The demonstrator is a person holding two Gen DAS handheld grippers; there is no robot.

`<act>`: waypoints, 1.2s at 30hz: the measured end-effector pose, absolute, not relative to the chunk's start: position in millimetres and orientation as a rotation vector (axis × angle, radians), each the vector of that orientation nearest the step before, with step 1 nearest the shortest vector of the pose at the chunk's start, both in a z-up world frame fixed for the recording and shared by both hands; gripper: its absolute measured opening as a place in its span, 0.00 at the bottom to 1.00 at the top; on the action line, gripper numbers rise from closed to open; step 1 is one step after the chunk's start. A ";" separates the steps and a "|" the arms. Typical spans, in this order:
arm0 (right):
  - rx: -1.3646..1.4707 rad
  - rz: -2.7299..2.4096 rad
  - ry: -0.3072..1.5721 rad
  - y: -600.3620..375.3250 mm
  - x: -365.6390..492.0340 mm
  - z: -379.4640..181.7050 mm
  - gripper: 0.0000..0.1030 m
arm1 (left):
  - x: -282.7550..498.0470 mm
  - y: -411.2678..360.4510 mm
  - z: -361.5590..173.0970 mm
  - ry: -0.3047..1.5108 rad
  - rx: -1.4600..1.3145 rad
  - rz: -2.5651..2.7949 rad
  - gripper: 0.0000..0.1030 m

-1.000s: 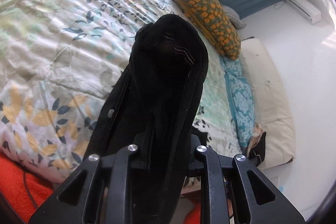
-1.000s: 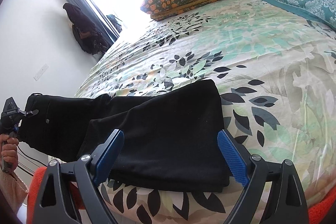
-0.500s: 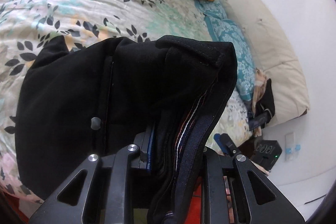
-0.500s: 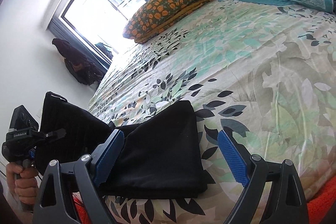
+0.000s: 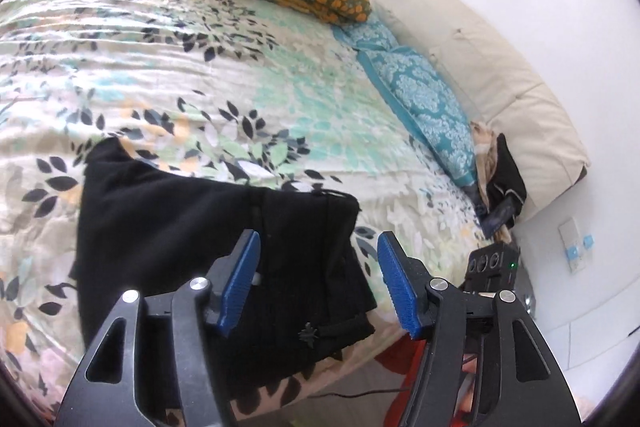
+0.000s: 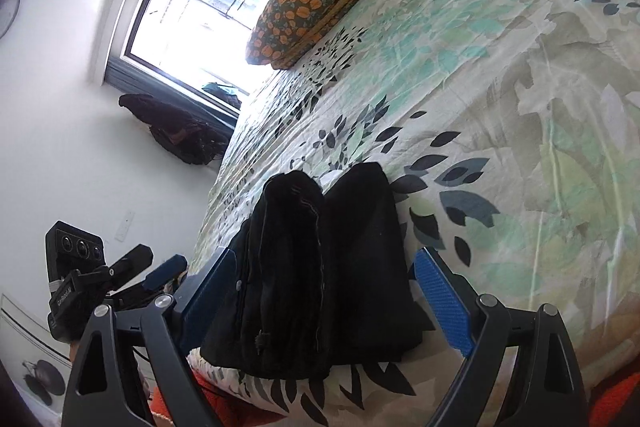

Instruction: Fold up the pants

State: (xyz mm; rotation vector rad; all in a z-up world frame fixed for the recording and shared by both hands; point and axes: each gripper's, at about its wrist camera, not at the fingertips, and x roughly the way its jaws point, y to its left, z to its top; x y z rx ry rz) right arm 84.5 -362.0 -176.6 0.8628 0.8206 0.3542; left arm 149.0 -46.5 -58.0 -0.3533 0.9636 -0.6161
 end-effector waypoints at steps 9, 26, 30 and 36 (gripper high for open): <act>0.641 0.365 1.049 -289.5 72.1 -181.2 0.88 | 128.1 78.5 -120.1 0.954 -0.488 -0.277 0.62; 0.498 0.335 0.851 -298.3 89.3 -100.4 0.21 | 120.6 107.8 -159.8 0.982 -0.544 -0.142 0.62; 0.503 0.266 0.980 -324.3 103.9 -155.6 0.21 | 120.6 100.3 -161.1 0.989 -0.522 -0.155 0.62; 0.544 0.246 0.993 -336.3 104.5 -179.8 0.22 | 116.2 71.6 -157.2 0.986 -0.397 -0.203 0.62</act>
